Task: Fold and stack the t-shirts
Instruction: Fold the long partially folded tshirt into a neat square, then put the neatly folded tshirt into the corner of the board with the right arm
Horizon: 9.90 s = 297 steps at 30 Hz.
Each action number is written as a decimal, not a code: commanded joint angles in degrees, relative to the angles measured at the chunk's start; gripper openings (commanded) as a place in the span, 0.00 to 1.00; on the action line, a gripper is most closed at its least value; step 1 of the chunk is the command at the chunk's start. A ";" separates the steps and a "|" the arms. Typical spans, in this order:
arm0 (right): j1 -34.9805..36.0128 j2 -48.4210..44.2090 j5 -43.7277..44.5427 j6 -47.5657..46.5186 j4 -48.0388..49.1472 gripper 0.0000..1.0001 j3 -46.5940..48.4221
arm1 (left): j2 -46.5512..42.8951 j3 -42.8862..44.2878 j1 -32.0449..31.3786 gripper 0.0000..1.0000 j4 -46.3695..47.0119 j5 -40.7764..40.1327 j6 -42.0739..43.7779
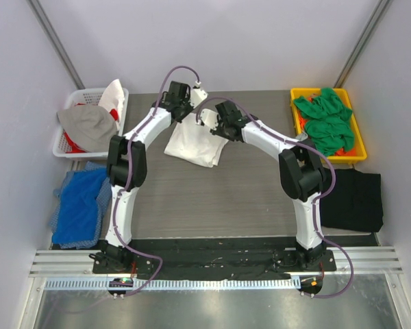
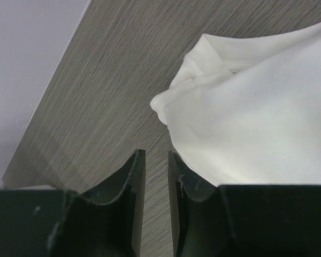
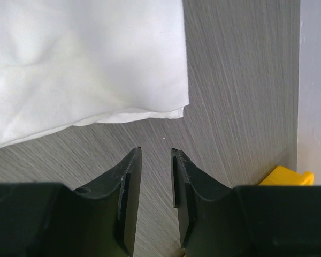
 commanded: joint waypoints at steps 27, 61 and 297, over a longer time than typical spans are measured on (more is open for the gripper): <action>1.14 7.96 -6.77 11.67 5.62 0.53 7.38 | 0.13 -5.25 -0.14 0.41 -2.43 5.48 -6.63; -4.30 -10.67 -8.52 36.53 1.23 0.59 -6.16 | -3.03 1.08 -0.23 0.45 -11.39 4.77 -7.68; -79.37 -21.92 -4.12 5.52 -38.24 0.11 -12.22 | -17.62 -18.96 -0.84 0.64 -20.09 10.22 -3.90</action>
